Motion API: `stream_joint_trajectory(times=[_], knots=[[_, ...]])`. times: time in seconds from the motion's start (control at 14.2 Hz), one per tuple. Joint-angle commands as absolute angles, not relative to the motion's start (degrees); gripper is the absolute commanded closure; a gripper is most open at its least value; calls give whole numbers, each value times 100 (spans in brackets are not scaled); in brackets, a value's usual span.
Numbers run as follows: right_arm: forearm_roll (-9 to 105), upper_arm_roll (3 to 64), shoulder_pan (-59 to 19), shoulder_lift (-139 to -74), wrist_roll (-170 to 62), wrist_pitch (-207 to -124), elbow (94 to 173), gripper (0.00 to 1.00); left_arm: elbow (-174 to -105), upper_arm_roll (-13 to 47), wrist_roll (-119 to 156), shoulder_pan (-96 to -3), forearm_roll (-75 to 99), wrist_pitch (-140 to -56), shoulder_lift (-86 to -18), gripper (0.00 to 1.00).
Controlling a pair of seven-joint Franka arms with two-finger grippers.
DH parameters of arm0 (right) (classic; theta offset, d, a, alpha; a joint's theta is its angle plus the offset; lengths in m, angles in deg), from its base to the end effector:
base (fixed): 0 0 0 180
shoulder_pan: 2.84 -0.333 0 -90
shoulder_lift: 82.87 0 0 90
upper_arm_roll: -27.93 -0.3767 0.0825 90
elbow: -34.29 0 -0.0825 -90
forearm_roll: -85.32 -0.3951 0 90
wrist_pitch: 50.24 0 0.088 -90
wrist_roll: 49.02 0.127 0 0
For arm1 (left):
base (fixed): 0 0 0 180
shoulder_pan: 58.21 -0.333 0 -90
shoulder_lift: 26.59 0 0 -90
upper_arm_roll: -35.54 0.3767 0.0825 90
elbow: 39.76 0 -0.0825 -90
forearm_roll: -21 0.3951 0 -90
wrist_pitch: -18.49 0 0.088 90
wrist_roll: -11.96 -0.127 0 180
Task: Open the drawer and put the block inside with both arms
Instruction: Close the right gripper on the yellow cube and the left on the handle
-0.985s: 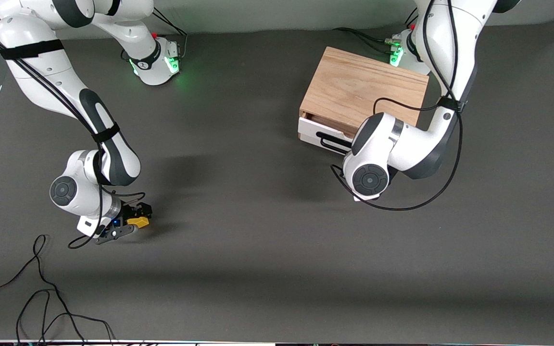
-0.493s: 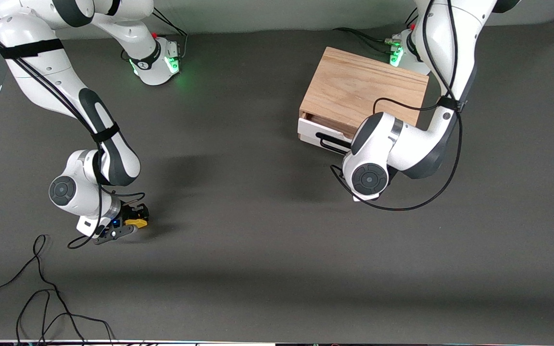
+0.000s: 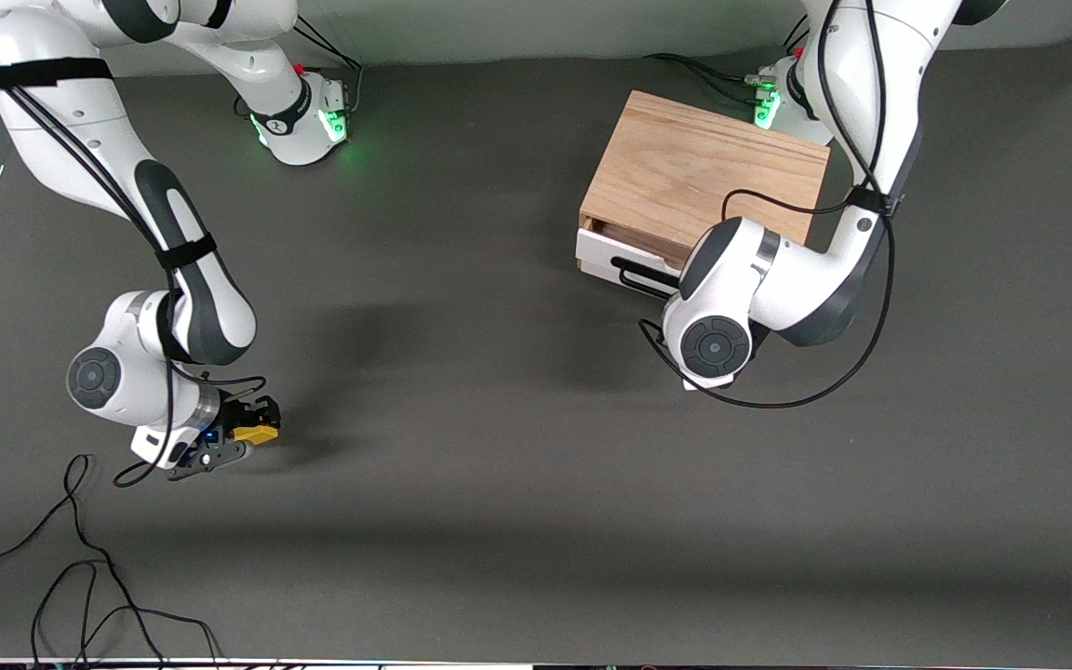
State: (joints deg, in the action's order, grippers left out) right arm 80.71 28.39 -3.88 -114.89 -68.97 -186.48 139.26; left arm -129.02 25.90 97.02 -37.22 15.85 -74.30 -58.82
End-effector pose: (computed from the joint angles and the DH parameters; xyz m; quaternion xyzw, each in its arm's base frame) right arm 0.6858 0.0094 0.2479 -0.9884 -0.1499 0.0021 0.0262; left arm 0.5768 -0.3356 0.3237 -0.8521 -0.4545 0.2054 0.1588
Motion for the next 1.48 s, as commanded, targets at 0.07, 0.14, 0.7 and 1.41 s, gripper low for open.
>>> stream_joint_trajectory(times=[0.07, 0.14, 0.7, 1.41], knots=[[7917, 2837, -398, -11214, -6748, -18463, 13958, 95, -12202, 2692, 8957, -3756, 2030, -7784, -5911, 100], [7917, 2828, -407, -11205, -6748, -18454, 13958, 95, -12202, 2692, 8957, -3764, 2030, -7784, -5911, 100], [7917, 2837, -398, -11117, -6581, -18445, 13801, 95, -12202, 2692, 8957, -3764, 2030, -7784, -5911, 100], [7934, 2880, -354, -11091, -6590, -17709, 13230, 94, -12211, 2692, 8948, -3764, 2039, -7784, -5920, 100]])
